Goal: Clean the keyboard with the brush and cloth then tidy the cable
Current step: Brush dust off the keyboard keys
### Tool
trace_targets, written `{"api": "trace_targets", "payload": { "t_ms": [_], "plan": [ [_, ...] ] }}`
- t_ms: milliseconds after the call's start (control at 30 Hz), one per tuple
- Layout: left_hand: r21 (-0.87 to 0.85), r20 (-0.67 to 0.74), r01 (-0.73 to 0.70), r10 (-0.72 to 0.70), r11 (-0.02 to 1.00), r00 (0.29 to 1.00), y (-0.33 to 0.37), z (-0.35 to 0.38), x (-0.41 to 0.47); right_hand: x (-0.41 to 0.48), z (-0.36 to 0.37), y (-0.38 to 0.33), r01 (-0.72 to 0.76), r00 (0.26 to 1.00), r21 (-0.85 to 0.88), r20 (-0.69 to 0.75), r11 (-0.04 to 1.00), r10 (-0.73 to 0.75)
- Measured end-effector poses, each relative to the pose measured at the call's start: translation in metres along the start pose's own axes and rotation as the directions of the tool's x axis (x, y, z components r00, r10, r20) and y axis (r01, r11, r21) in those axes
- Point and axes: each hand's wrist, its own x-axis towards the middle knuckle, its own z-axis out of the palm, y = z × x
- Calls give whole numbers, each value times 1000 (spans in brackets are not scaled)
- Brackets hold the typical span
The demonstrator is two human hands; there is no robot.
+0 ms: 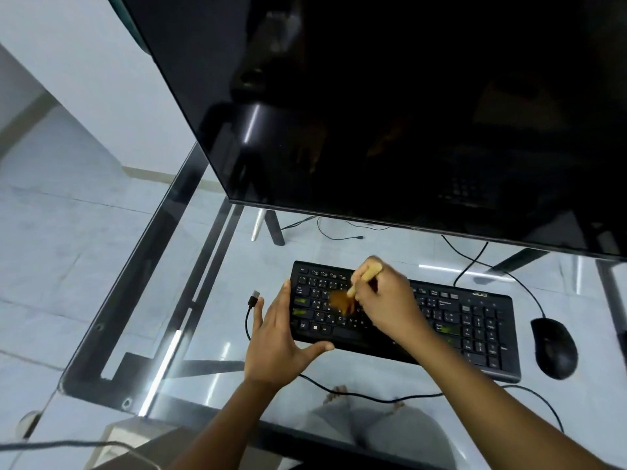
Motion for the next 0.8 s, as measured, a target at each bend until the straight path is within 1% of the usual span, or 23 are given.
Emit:
{"api": "trace_targets", "payload": {
  "t_ms": [33,67,100,133,167,200,233,300,333,367,400,433,467,500,533,567,600,633,667,700,767,800],
  "plan": [
    [-7,0,-1,1,1000,1000,0,0,0,5,-2,0,23,994,-17,-109,1000,-24],
    [-14,-2,1,-1,1000,1000,1,0,1,10,-4,-2,29,983,12,-182,1000,-26],
    [-16,-4,4,-4,1000,1000,1,-1,1,14,-4,-5,10,984,72,-175,997,3],
    [-17,-6,8,-8,1000,1000,0,-1,1,18,-1,-10,-42,992,162,-111,986,61],
    [-19,-7,13,-13,1000,1000,0,-1,1,22,5,-14,-97,995,202,6,975,98],
    [-19,-8,16,-16,1000,1000,0,-1,0,23,10,-17,-132,989,212,88,968,116],
    [-17,-7,18,-18,1000,1000,1,-1,0,25,15,-19,-112,991,168,86,979,98],
    [-18,-14,17,-17,1000,1000,3,-1,0,29,21,-27,-46,997,166,-53,985,55],
    [-18,-16,17,-18,1000,1000,3,-1,1,31,23,-29,-18,995,182,-90,983,35],
    [-14,-12,20,-20,1000,1000,3,-2,1,32,26,-32,-10,998,198,-64,980,23],
    [-11,-6,25,-25,1000,1000,2,-2,1,32,31,-35,-12,1000,196,8,980,10],
    [-9,-1,28,-28,1000,1000,2,-1,0,31,34,-36,-7,997,172,78,985,-6],
    [-7,1,29,-29,1000,1000,3,-1,0,30,37,-37,20,996,118,87,993,-31],
    [-4,0,25,-25,1000,1000,3,-1,0,30,37,-36,48,998,87,40,995,-52],
    [-5,-6,21,-21,1000,1000,3,-1,0,30,37,-34,76,996,76,-44,994,-73],
    [-7,-12,18,-18,1000,1000,3,-1,0,31,36,-33,80,993,106,-95,991,-70],
    [-8,-11,16,-16,1000,1000,2,-1,0,31,35,-32,50,996,157,-83,986,-37],
    [-7,-8,18,-18,1000,1000,2,-1,0,31,35,-33,-14,1000,193,-21,981,18],
    [-7,-6,22,-22,1000,1000,1,-1,0,30,35,-32,-69,997,191,54,979,60],
    [-9,-3,24,-24,1000,1000,1,-1,0,29,34,-31,-92,994,167,73,982,81],
    [-12,3,21,-21,1000,1000,2,-1,0,28,27,-28,-33,997,114,-62,993,41],
    [-13,1,20,-20,1000,1000,2,-1,0,26,21,-28,8,993,135,-120,991,8]
  ]
}}
